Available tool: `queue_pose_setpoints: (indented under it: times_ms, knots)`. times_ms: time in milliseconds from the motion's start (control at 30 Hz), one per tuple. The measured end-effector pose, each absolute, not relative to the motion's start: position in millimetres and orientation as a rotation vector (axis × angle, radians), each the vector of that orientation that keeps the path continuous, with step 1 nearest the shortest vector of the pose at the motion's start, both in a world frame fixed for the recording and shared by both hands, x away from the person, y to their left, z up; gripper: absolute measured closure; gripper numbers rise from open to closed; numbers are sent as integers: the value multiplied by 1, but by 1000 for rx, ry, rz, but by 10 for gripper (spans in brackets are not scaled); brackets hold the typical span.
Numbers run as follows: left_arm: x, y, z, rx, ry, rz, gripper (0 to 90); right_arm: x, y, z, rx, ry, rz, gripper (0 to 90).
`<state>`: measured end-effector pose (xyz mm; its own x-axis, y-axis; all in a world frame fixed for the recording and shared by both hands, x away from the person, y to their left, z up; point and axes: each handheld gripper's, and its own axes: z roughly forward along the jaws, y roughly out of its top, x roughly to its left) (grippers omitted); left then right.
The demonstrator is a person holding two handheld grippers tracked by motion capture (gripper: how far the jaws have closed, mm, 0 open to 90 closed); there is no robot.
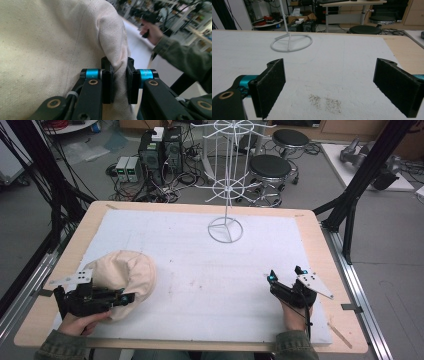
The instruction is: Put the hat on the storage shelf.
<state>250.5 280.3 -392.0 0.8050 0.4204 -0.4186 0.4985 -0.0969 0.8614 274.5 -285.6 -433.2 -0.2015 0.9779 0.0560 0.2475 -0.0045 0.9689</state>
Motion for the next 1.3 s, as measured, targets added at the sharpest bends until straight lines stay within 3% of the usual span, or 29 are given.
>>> queue_pose_setpoints:
  times_ms: [567,800,1300]
  knots:
    - [256,263,-358,1591,519,-49,787,275,-285,-434,1302,1553,1259,97]
    - [256,254,-329,1533,376,61,786,275,-285,-434,1303,1556,1259,97]
    - [290,233,-263,1508,237,45,776,275,-285,-433,1316,1528,1266,97]
